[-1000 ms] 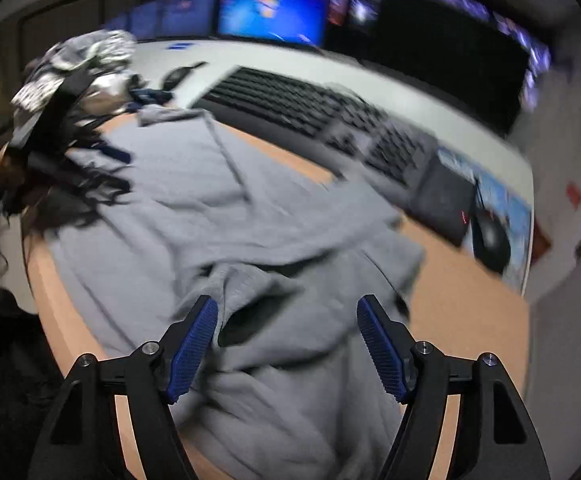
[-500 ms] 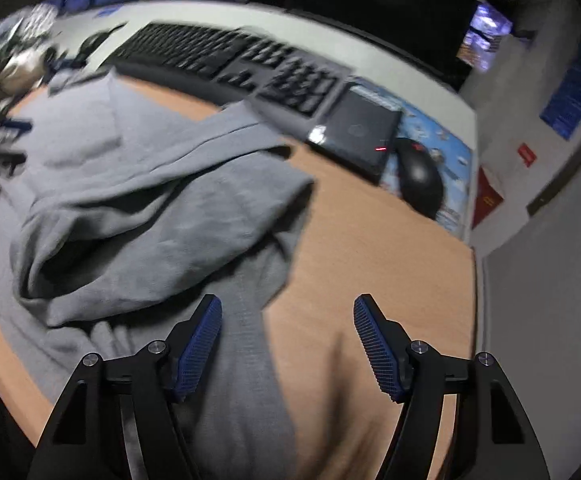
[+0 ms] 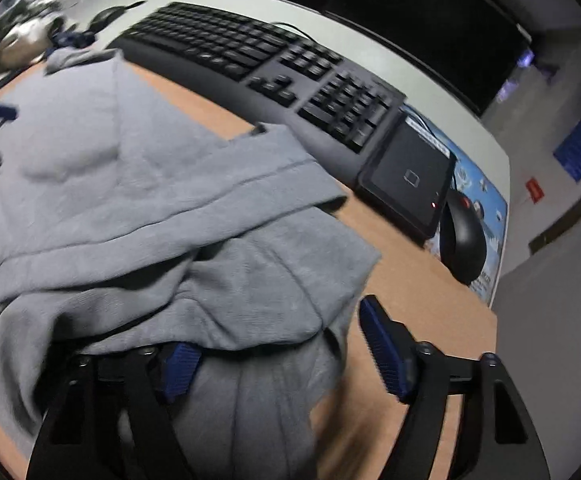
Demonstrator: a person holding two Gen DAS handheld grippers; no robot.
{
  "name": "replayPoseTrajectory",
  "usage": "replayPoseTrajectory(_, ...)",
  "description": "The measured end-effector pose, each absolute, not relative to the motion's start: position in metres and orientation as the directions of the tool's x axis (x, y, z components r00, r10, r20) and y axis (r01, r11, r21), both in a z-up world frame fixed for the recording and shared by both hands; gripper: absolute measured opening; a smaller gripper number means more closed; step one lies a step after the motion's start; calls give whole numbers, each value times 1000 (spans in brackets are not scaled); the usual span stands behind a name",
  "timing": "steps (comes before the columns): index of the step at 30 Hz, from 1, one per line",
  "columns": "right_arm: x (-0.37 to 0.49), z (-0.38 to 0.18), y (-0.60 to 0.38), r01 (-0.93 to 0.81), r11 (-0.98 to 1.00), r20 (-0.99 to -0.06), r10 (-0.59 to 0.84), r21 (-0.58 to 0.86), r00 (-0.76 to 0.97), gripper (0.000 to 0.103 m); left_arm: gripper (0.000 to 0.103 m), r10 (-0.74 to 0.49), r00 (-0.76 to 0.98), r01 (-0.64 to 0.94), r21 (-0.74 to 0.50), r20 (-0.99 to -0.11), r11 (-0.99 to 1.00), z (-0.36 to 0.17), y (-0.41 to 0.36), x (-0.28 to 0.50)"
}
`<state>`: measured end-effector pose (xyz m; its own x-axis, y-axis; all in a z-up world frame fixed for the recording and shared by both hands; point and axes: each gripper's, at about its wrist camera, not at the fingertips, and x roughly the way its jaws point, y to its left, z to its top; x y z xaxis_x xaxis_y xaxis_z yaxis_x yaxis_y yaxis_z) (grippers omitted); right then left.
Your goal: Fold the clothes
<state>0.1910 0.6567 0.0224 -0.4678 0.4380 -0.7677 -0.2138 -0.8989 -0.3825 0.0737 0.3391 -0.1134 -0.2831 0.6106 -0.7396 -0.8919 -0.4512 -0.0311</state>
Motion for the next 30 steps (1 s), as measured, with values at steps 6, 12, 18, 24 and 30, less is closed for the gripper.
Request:
replayPoseTrajectory(6, 209, 40, 691, -340, -834, -717, 549, -435, -430, 78, 92, 616, -275, -894, -41, -738, -447, -114, 339, 73)
replayPoseTrajectory(12, 229, 66, 695, -409, -868, -708, 476, -282, -522, 78, 92, 613, -278, -893, -35, -740, -448, -114, 339, 73)
replayPoseTrajectory(18, 248, 91, 698, -450, -884, -678, 405, -122, -613, 78, 92, 612, -278, -894, -33, -740, -447, -115, 338, 73)
replayPoseTrajectory(24, 190, 83, 651, -232, -955, -717, 294, -186, -632, 78, 90, 607, -259, -890, -58, -752, -452, -111, 337, 68)
replayPoseTrajectory(30, 152, 69, 661, -239, -964, -783, 235, -113, -576, 78, 84, 579, -318, -848, -49, -750, -529, -71, 316, 25)
